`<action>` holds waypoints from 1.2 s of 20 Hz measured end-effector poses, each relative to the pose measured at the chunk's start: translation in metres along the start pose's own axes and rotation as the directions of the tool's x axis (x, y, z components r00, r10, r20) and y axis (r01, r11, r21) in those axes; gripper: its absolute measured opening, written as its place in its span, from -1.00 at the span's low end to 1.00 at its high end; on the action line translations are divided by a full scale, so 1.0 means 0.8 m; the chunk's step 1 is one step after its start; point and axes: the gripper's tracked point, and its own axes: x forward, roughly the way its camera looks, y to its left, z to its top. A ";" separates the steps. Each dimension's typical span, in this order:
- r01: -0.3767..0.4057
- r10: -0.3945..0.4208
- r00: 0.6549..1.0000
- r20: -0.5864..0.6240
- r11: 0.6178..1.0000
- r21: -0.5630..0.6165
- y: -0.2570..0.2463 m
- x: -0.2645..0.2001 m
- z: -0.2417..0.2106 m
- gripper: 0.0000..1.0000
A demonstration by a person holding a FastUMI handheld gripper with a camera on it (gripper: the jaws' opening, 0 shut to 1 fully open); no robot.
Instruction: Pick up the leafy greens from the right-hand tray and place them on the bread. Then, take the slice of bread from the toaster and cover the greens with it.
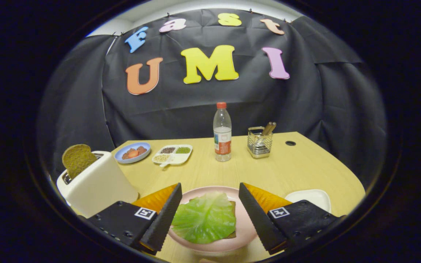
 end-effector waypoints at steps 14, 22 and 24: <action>-0.120 0.129 0.975 0.180 0.991 -0.061 0.180 -0.131 0.100 0.92; -0.173 0.187 0.974 0.129 0.979 -0.110 0.298 -0.103 0.079 0.92; -0.172 0.184 0.977 0.105 0.978 -0.117 0.315 -0.089 0.069 0.92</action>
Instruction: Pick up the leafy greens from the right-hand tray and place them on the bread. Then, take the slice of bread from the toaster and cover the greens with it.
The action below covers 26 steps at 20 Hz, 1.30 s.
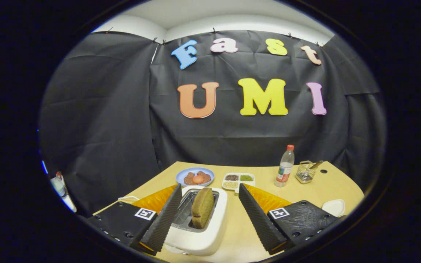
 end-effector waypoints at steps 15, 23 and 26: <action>0.114 -0.115 0.981 -0.157 0.993 -0.019 0.024 0.071 -0.064 -0.31; 0.091 -0.085 0.987 -0.140 0.995 0.035 0.025 0.051 -0.048 -0.78; 0.061 -0.054 0.992 -0.113 0.996 0.068 0.029 0.041 -0.030 -0.79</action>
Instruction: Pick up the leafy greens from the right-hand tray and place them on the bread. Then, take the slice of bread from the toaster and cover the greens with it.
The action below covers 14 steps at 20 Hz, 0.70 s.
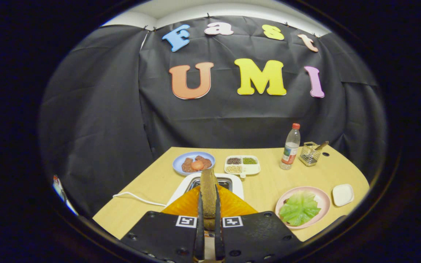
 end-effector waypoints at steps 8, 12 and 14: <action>-0.054 0.054 0.992 0.111 0.999 -0.009 0.004 -0.059 0.081 -0.79; -0.052 0.056 0.982 0.179 0.998 -0.030 -0.005 -0.096 0.108 -0.79; -0.037 0.045 0.979 0.200 0.998 -0.041 -0.018 -0.110 0.111 -0.79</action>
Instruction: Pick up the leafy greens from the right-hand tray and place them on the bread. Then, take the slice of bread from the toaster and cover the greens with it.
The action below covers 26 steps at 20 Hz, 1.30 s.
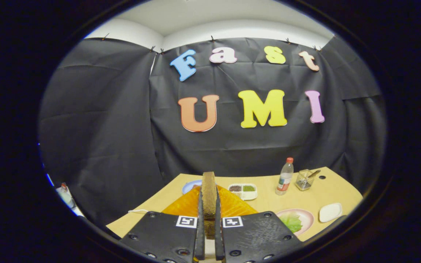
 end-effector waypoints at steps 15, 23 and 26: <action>0.134 -0.126 0.986 -0.109 0.989 0.068 -0.197 0.019 -0.121 -0.79; 0.143 -0.112 0.975 -0.190 0.977 0.160 -0.270 0.068 -0.189 -0.79; 0.135 -0.093 0.974 -0.208 0.971 0.198 -0.287 0.085 -0.206 -0.79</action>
